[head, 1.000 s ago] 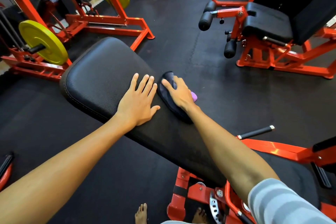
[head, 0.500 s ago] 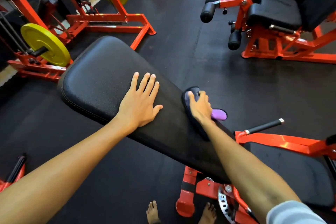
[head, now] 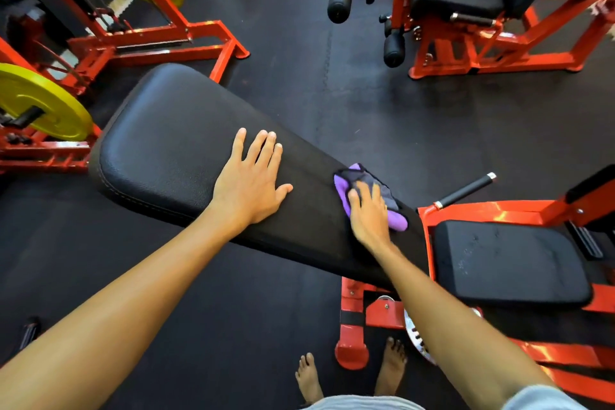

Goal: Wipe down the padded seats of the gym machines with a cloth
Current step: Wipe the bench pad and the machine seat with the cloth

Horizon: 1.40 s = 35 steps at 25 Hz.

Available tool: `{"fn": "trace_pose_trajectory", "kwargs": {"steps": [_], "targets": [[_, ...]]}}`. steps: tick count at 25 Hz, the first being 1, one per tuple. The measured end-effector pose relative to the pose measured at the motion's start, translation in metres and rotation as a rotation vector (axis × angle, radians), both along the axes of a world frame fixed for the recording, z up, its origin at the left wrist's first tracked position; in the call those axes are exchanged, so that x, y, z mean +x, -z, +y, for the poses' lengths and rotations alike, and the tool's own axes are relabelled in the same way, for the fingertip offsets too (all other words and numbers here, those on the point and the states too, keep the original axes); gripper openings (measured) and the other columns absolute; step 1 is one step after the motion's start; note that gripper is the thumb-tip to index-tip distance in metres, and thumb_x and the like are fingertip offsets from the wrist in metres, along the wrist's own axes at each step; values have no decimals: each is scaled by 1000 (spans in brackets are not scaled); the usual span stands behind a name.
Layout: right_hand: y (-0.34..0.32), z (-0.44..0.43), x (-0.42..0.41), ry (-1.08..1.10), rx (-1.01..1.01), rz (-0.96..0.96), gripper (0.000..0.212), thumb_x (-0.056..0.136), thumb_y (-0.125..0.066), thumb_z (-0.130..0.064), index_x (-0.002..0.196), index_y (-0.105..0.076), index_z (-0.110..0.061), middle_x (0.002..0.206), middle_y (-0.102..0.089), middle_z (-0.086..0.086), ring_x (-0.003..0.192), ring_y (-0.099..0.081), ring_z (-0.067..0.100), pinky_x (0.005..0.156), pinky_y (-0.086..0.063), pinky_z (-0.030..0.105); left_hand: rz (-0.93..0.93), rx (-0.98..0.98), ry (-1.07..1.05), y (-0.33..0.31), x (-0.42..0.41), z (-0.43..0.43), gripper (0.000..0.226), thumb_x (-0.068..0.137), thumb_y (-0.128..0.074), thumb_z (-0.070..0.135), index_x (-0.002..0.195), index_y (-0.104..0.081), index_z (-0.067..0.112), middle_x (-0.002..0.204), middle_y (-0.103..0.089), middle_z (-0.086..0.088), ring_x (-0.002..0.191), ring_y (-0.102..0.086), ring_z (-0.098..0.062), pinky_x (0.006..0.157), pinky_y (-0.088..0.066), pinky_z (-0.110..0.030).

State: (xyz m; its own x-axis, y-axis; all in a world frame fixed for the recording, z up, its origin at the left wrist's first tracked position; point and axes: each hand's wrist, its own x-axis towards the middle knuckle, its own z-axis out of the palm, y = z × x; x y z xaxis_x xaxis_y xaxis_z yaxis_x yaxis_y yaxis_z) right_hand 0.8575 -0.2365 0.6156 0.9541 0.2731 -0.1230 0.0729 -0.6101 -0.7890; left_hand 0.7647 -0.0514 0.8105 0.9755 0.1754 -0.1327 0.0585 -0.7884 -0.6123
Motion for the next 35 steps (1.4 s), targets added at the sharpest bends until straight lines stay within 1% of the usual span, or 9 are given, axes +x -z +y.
{"fn": "trace_pose_trajectory", "kwargs": {"steps": [4,7,10,13,16,20,23,30,35], "targets": [[-50,45,-1,13,99,22,33,105,-39,-41,130,-53,-26,139,-46,12,131,-44,41,110,-34,53,49,6,17,1,-2,0,79,102,-9,60,161,-1,7,169,3,-16,157,7,-29,124,4,-56],[-65,37,-55,-120,103,-83,41,104,-44,-50,141,-51,-33,158,-37,10,145,-32,33,117,-31,49,69,-24,44,3,-4,-3,74,105,-11,55,161,-2,8,169,3,-16,157,7,-28,125,4,-54],[-38,-10,-86,-213,66,-180,44,103,-51,-50,143,-54,-30,152,-46,9,144,-35,28,115,-34,44,121,-82,100,10,-11,-14,71,106,-14,51,162,-5,9,169,2,-15,157,5,-28,125,4,-53],[2,-38,-57,-122,19,-70,36,107,-45,-41,139,-55,-29,140,-51,15,135,-46,39,112,-36,48,170,-99,137,19,-21,-25,69,106,-14,48,162,-5,9,169,2,-14,157,5,-28,125,4,-53],[-9,-18,-20,53,49,70,36,108,-38,-33,140,-54,-25,137,-51,16,131,-47,37,110,-34,43,165,-99,130,21,-24,-28,68,107,-12,47,161,-4,8,169,2,-14,157,5,-28,125,4,-53],[-50,26,-51,-4,117,-41,35,105,-45,-44,135,-57,-30,140,-51,10,135,-44,30,104,-38,43,165,-59,139,23,-24,-27,68,107,-11,47,161,-4,7,169,2,-16,157,5,-29,124,4,-55],[-34,3,-95,-53,110,-109,42,104,-49,-47,142,-53,-31,152,-46,10,145,-36,27,116,-35,43,174,-45,153,25,-24,-29,68,106,-10,47,161,-2,6,169,3,-16,157,6,-31,124,5,-56],[-20,-6,-56,253,46,119,34,107,-40,-35,135,-59,-27,137,-51,15,130,-47,38,105,-33,39,193,-27,175,28,-22,-27,69,106,-9,47,161,-4,4,169,-1,-17,156,4,-34,123,3,-58],[-46,35,-111,224,114,-127,37,100,-42,-54,126,-59,-35,132,-53,4,124,-51,29,100,-44,46,208,-25,198,31,-19,-26,69,107,-10,47,161,-5,5,169,-1,-17,156,4,-36,123,3,-58]]}}
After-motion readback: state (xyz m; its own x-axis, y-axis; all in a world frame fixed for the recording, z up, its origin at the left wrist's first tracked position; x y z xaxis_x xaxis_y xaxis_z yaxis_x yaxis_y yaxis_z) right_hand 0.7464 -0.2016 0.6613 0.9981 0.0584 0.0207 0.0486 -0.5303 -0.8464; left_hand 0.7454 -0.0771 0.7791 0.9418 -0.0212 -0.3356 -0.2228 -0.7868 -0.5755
